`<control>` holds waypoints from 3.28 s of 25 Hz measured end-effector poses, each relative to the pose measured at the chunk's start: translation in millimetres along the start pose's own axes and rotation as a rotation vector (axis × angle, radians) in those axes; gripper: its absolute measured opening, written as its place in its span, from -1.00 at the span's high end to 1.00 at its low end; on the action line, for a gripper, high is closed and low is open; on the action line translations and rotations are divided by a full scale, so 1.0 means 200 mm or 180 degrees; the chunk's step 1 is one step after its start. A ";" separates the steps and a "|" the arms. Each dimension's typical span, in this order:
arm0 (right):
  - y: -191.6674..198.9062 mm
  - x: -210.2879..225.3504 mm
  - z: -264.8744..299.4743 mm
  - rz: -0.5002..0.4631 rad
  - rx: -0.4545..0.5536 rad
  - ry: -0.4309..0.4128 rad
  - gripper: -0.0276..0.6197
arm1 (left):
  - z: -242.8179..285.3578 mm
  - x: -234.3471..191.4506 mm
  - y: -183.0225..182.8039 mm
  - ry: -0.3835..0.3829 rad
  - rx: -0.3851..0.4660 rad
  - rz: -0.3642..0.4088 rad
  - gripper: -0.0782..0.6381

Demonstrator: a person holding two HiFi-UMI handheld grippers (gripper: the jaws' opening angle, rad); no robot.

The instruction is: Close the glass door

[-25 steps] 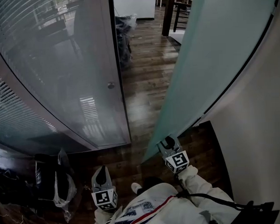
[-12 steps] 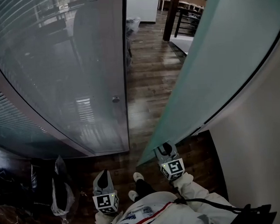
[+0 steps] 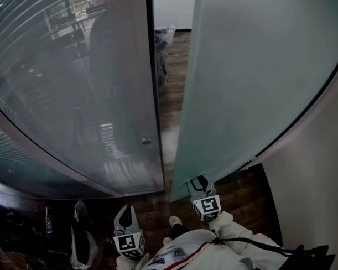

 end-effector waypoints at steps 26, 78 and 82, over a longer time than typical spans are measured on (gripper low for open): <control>-0.08 -0.10 0.30 -0.0031 -0.0066 0.0105 0.51 | 0.38 -0.09 -0.16 -0.0039 -0.0046 0.0167 0.78; -0.16 0.06 0.63 -0.0025 -0.0058 0.0432 0.51 | 0.86 -0.02 -0.32 0.1019 -0.0182 0.0515 0.78; -0.15 0.06 0.65 -0.0030 -0.0051 0.0460 0.51 | 0.85 -0.03 -0.31 0.1003 -0.0178 0.0499 0.78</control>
Point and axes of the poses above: the fingertips, and each gripper's own axes: z forward along the fingers, x to its right, y out of its underside, the point moved 4 cm from there along -z, backward along the fingers, and after that the axes turned 14 degrees about y, right-handed, at the moved point
